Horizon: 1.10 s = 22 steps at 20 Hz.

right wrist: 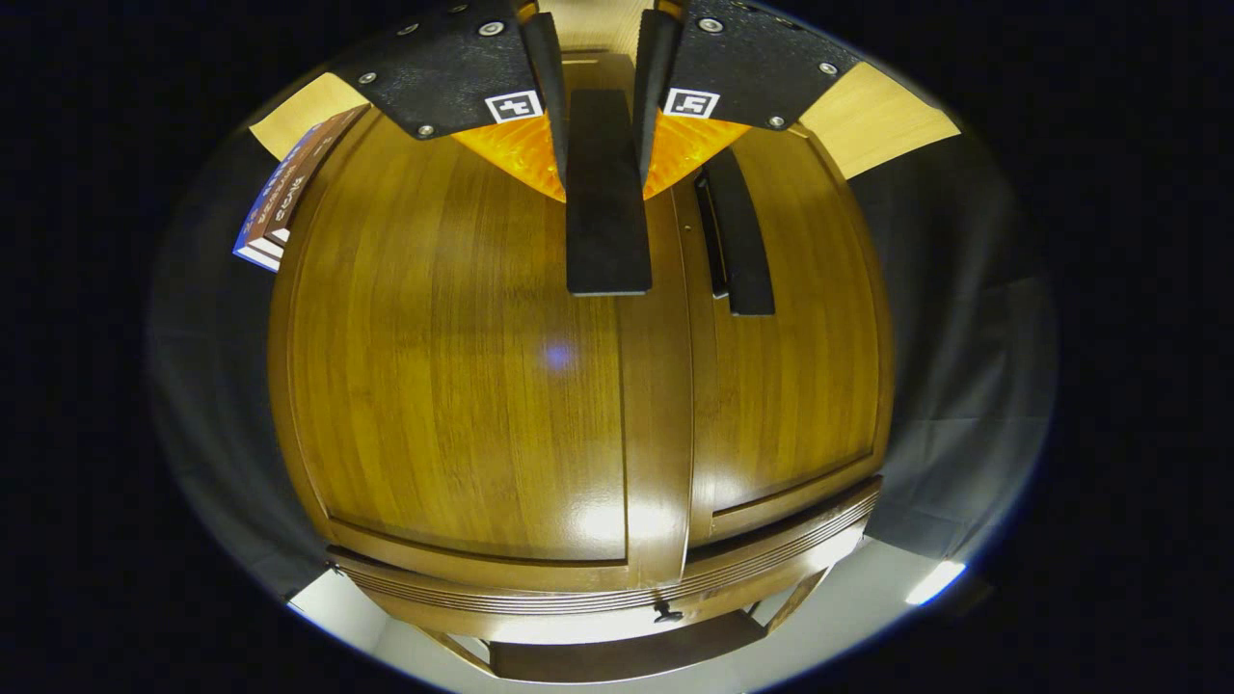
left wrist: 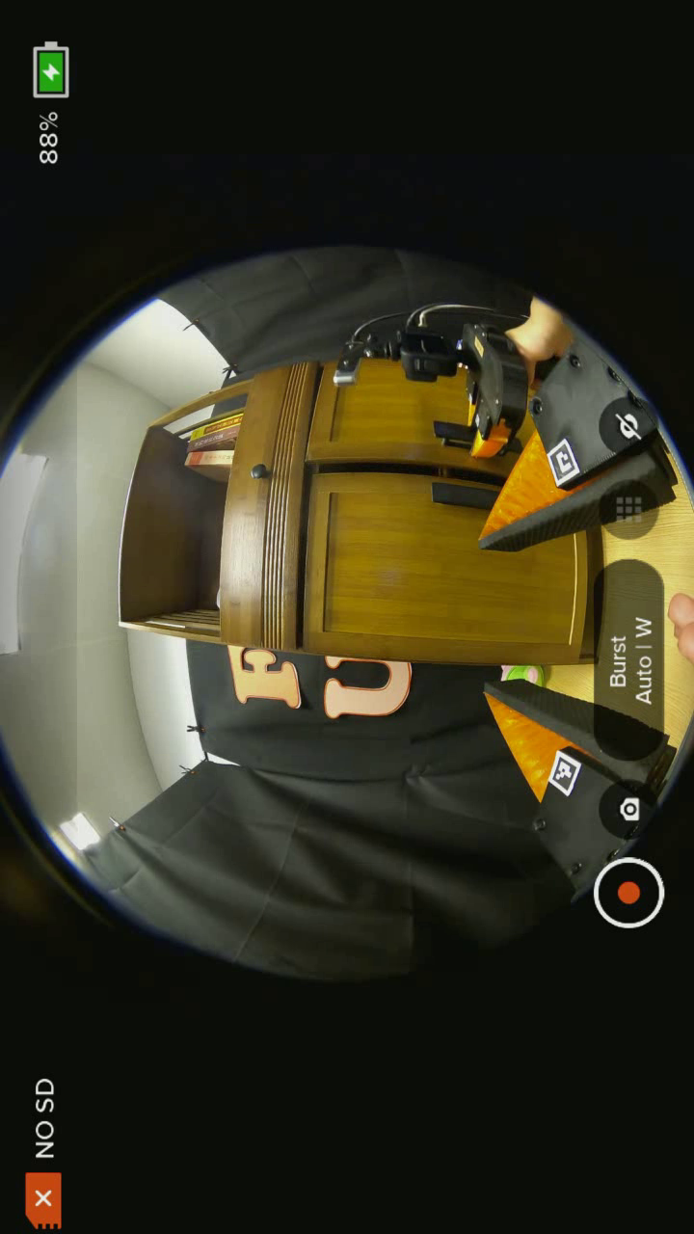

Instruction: Open the right door of the double-door shoe cabinet with the right hand, and open the left door with the left hand.

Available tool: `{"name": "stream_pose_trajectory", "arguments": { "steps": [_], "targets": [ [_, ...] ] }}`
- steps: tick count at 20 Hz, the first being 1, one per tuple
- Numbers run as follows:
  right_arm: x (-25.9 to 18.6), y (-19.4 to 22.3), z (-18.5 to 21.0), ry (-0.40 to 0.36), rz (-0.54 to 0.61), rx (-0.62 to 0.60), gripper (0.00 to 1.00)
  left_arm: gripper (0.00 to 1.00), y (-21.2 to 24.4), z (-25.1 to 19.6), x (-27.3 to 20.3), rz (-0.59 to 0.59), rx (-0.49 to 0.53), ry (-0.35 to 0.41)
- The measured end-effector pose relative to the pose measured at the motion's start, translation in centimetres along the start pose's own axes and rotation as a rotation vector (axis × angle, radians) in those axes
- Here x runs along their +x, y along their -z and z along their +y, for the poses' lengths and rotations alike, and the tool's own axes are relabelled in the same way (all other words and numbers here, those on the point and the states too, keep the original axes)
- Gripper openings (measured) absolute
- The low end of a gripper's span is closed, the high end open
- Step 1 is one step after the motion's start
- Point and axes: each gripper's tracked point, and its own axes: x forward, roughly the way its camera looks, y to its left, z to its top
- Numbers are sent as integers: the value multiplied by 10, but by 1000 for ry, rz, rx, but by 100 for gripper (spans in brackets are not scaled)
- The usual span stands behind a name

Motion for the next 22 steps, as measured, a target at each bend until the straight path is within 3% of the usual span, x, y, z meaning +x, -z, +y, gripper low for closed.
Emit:
{"name": "stream_pose_trajectory", "arguments": {
  "steps": [8,22],
  "targets": [
    [-52,7,-10,-45,-11,-1,32,81,-2,-22,3,-7,12,16],
    [-118,17,-44,-48,-32,-2,31,81,13,-49,17,-3,15,25]
  ]
}}
